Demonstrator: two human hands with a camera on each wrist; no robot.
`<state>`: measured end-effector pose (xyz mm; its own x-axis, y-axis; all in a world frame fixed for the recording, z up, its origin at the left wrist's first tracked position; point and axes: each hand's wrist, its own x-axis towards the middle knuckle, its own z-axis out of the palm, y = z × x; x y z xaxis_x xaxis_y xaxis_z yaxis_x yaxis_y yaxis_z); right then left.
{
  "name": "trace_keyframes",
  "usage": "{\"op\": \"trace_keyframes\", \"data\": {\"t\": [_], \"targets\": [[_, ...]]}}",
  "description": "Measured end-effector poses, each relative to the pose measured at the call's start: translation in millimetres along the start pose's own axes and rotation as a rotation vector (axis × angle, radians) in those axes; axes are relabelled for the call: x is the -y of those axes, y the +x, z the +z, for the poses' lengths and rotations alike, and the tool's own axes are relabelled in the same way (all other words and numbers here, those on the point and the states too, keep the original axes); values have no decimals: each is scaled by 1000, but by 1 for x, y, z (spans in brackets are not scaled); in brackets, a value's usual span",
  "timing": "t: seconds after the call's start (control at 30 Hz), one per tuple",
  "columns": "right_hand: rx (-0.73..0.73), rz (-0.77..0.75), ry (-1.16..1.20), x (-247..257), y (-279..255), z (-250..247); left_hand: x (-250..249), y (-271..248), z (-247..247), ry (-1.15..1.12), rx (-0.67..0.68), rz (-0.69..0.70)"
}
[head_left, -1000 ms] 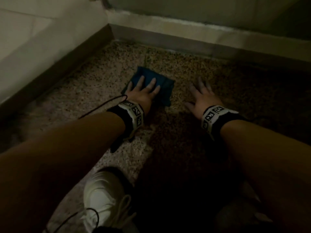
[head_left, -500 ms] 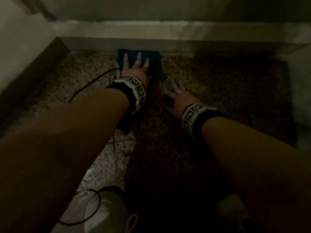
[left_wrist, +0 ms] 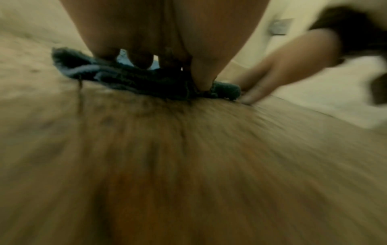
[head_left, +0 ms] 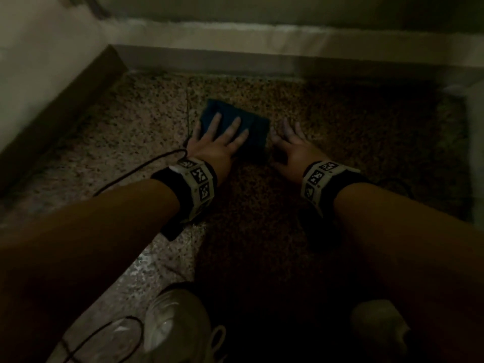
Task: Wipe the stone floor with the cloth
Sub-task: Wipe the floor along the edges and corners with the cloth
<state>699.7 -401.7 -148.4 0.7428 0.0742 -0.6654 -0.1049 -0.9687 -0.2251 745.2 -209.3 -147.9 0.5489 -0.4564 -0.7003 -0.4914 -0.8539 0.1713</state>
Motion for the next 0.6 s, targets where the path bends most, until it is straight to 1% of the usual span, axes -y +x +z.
{"op": "trace_keyframes", "data": {"t": [0.07, 0.17, 0.2, 0.27, 0.33, 0.47, 0.6], "targets": [[15, -1, 15, 0, 0, -2, 1, -7, 12, 4, -23, 27], [28, -6, 37, -3, 1, -7, 2, -10, 17, -2, -38, 28], [23, 21, 24, -5, 1, -9, 2, -10, 16, 3, -32, 23], [14, 141, -14, -14, -2, -10, 0, -10, 13, 9, -23, 16], [50, 240, -10, -23, -7, -8, -1, -9, 11, -3, -25, 16], [64, 225, -14, -31, -7, -5, 0, -3, 5, -9, -31, 21], [48, 224, -34, -32, -5, -1, -15, 23, -14, -14, -53, 4]]}}
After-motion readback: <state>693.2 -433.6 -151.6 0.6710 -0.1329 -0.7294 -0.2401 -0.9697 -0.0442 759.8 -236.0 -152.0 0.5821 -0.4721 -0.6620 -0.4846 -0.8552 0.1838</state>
